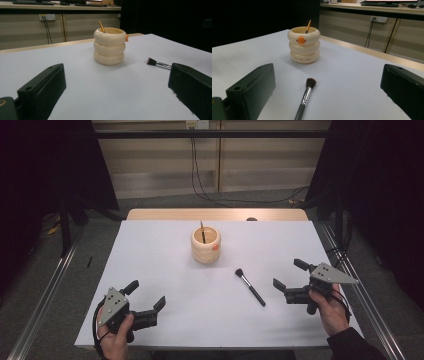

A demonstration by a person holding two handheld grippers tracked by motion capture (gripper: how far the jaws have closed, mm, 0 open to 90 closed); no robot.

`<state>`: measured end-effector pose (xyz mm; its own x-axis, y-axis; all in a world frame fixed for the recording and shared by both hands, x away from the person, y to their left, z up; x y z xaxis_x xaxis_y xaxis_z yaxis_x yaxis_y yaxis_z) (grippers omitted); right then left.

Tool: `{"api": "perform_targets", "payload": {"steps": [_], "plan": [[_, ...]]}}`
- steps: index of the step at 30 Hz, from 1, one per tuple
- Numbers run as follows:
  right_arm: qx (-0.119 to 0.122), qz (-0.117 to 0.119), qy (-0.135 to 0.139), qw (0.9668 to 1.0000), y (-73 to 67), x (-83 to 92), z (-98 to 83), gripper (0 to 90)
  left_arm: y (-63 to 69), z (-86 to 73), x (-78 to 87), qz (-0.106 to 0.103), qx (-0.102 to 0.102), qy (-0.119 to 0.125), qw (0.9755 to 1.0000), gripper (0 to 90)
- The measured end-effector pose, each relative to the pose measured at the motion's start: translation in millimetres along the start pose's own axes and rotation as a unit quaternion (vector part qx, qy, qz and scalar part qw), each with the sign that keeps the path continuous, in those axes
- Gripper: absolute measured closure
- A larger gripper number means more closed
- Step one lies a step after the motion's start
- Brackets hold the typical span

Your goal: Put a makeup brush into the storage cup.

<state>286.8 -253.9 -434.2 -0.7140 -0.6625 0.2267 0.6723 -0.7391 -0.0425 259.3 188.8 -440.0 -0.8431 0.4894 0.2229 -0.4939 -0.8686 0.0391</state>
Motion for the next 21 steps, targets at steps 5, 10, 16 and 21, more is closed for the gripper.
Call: {"api": "perform_targets", "payload": {"steps": [5, 10, 16, 21], "plan": [[-0.002, 0.006, -0.005, 1.0, 1.7, -15.1, 8.9, 0.0, 2.4, -1.1, -1.6, -0.011, -0.002, -0.004, 0.9999, 1.1], [0.004, 0.008, -0.007, 0.9999, 4.7, -34.3, 17.4, 0.0, -0.1, -2.1, -3.1, -0.01, -0.002, -0.005, 0.9999, 1.2], [-0.001, 0.017, 0.0, 0.9999, 3.5, -50.8, 28.3, 1.3, 0.0, -2.2, -3.4, -0.012, -0.004, -0.007, 0.9999, 1.2], [0.005, 0.016, -0.011, 0.9998, 4.0, -65.5, 34.3, 0.1, -1.0, -2.1, -3.2, -0.008, -0.007, -0.007, 0.9999, 1.1]]}}
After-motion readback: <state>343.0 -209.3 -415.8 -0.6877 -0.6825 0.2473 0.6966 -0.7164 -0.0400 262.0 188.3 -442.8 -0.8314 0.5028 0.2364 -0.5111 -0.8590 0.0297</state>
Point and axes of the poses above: each handheld gripper's, and its own axes: x roughly backward along the jaws, z roughly out of its top, y roughly to its right, the point moved 5 cm from there along -x, roughly forward along the jaws, and after that the axes turned 7 degrees about z, right-handed, at the moved point
